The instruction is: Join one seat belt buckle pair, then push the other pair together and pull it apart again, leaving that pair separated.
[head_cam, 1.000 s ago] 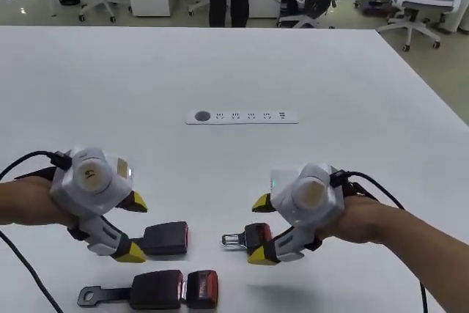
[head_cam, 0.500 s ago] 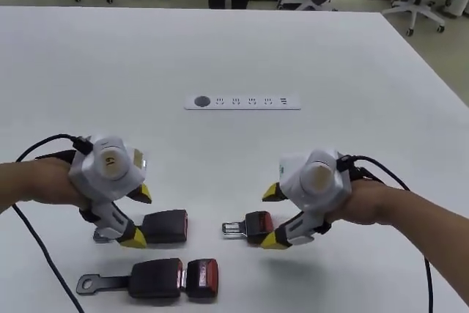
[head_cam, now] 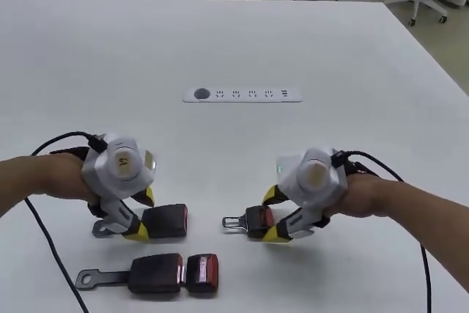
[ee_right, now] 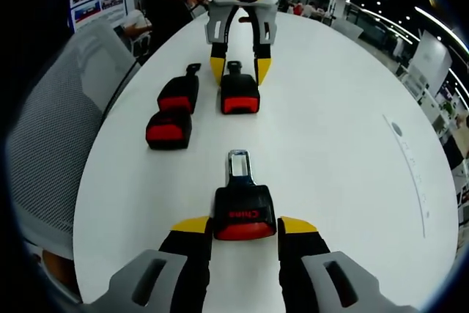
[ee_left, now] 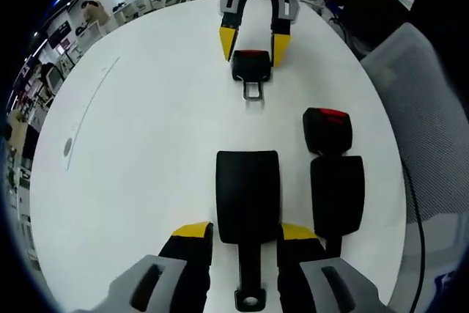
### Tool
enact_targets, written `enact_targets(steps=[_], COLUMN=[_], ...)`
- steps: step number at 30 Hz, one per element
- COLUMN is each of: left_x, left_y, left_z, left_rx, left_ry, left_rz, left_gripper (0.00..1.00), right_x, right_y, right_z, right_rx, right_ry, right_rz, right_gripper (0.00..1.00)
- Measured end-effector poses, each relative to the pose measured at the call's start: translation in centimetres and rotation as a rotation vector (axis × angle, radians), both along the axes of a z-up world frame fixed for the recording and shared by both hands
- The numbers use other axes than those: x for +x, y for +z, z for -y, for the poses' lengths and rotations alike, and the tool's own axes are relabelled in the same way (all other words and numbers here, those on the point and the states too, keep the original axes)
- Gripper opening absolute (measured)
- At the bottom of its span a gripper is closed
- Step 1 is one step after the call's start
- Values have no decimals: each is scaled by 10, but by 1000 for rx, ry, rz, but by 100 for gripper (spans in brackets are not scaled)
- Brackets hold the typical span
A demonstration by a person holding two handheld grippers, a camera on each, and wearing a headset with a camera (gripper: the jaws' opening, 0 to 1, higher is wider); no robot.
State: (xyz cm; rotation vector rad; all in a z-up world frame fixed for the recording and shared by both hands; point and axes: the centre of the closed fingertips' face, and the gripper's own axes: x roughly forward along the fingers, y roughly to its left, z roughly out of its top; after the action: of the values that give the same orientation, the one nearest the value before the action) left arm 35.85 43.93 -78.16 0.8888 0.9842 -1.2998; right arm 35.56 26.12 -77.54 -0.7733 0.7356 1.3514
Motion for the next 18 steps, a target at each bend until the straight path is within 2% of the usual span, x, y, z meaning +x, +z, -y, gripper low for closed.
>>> enact_targets(steps=[2, 5, 7, 10, 16, 18], left_x=[-5, -3, -4, 0, -6, -5], left_y=[3, -4, -1, -6, 1, -1], left_z=[4, 0, 1, -3, 3, 1], left_rx=[6, 10, 11, 10, 13, 16], left_ry=[-6, -15, -18, -22, -25, -27], left_rz=[-2, -2, 0, 1, 4, 4], left_gripper=[34, 33, 33, 32, 32, 32], right_x=[1, 1, 1, 1, 0, 0], right_y=[-1, -1, 0, 0, 0, 0], right_z=[0, 0, 0, 0, 0, -1], right_rx=[-3, -3, -3, -4, -7, -8], right_ry=[0, -4, -5, -3, 1, 2], right_rz=[0, -7, -10, -11, -7, -2], right_gripper=[31, 31, 31, 31, 31, 31])
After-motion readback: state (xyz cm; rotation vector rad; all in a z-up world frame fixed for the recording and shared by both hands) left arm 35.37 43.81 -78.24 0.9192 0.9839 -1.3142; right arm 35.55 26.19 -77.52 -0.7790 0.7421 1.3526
